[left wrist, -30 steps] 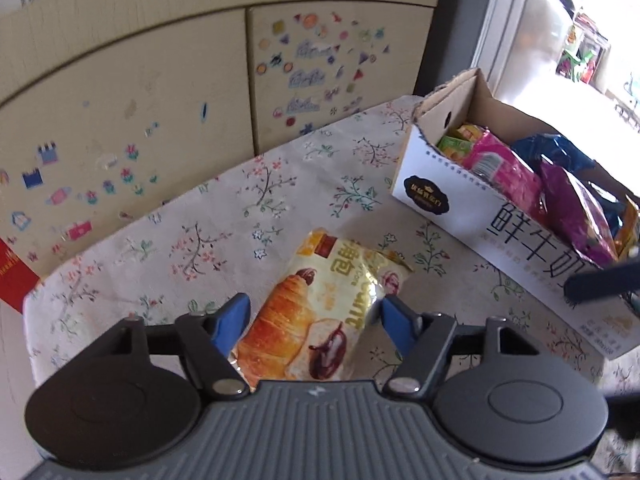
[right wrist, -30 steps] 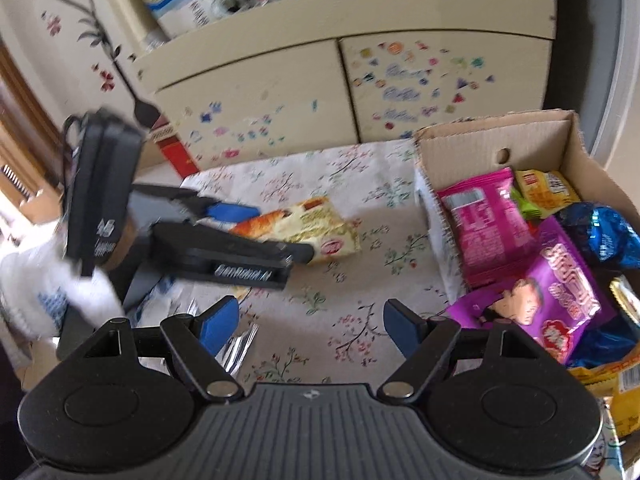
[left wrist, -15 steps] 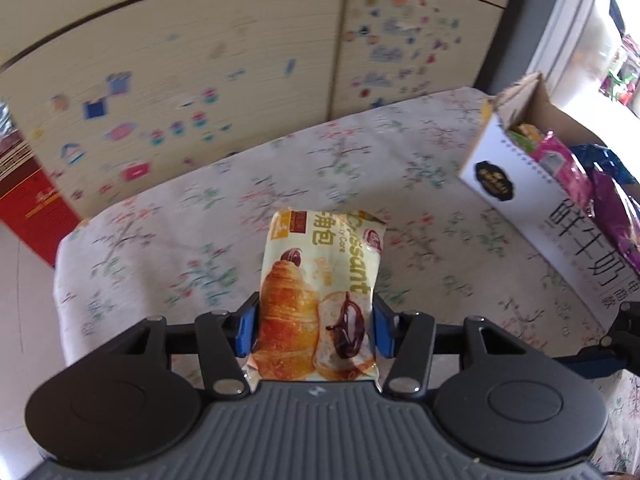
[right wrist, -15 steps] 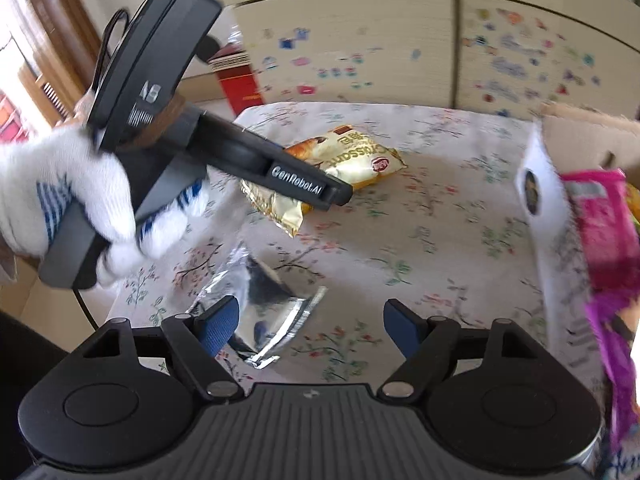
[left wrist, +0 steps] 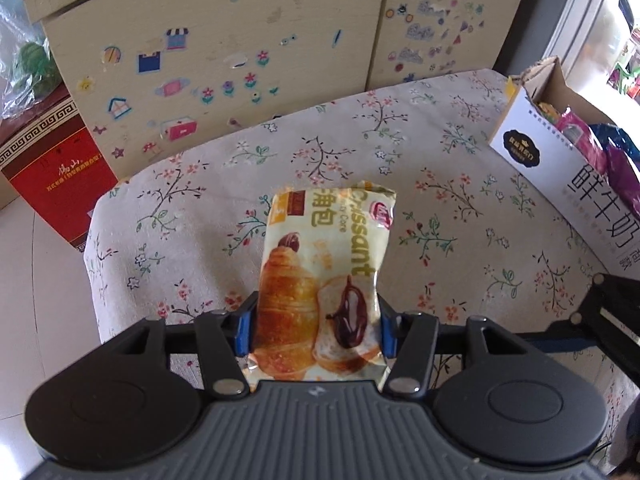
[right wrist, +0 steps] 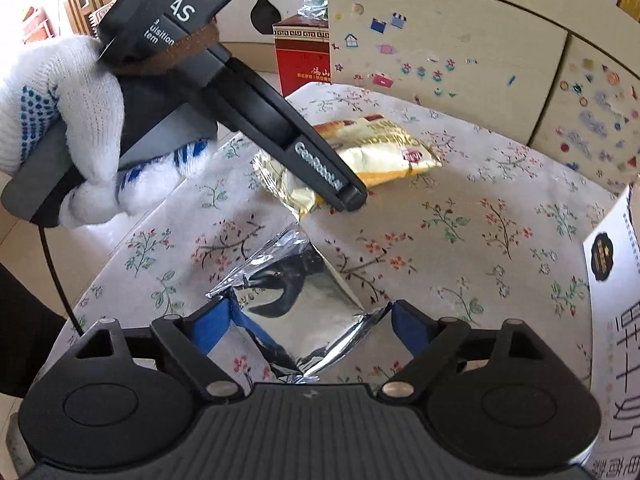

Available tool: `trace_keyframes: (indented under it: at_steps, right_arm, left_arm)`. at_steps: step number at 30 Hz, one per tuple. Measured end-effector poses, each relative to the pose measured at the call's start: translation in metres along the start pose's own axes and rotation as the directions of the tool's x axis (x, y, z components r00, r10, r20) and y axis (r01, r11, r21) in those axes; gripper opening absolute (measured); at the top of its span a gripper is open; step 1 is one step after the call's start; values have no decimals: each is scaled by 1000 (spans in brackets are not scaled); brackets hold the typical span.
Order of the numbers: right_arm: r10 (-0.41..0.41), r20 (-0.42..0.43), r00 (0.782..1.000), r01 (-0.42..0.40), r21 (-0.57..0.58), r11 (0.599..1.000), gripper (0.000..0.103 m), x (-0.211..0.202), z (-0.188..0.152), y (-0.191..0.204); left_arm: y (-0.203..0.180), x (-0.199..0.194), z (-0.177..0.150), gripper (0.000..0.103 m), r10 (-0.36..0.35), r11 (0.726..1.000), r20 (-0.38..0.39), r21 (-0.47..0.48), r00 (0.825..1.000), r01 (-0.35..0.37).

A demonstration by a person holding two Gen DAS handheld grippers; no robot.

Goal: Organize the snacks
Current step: 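Grasp the croissant packet with the left tool while the right tool grasps the silver foil packet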

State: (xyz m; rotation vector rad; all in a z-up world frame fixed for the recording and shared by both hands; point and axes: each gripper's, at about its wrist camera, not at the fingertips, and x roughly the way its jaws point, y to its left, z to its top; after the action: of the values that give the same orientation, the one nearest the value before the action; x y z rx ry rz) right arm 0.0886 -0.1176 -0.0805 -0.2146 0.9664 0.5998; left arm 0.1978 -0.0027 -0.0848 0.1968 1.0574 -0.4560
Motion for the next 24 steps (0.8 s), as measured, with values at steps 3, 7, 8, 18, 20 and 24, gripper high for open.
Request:
trace_keyframes:
  at_steps: [3, 7, 8, 18, 20, 24]
  right_arm:
    - [-6, 10, 1000, 6, -19, 1000, 93, 4, 6, 3]
    - [-43, 6, 999, 43, -65, 997, 94, 11, 4, 11]
    - [-49, 1, 999, 49, -68, 996, 94, 12, 2, 11]
    - [-64, -5, 998, 64, -12, 998, 94, 10, 1, 7]
    - [-63, -8, 998, 63, -6, 998, 93, 10, 1, 7]
    - [-58, -9, 998, 58, -4, 998, 77, 5, 4, 6]
  left_arm:
    - [-3, 2, 1, 64, 7, 1000, -5, 8, 1000, -7]
    - [-12, 6, 2, 76, 23, 999, -17, 33, 1000, -23]
    - [-13, 7, 3, 78, 29, 999, -19, 32, 999, -29]
    - [-9, 15, 5, 103, 89, 996, -48, 8, 995, -89]
    - [-4, 17, 6, 103, 67, 997, -62, -28, 996, -69]
    - [-4, 17, 6, 103, 68, 997, -69, -30, 995, -70]
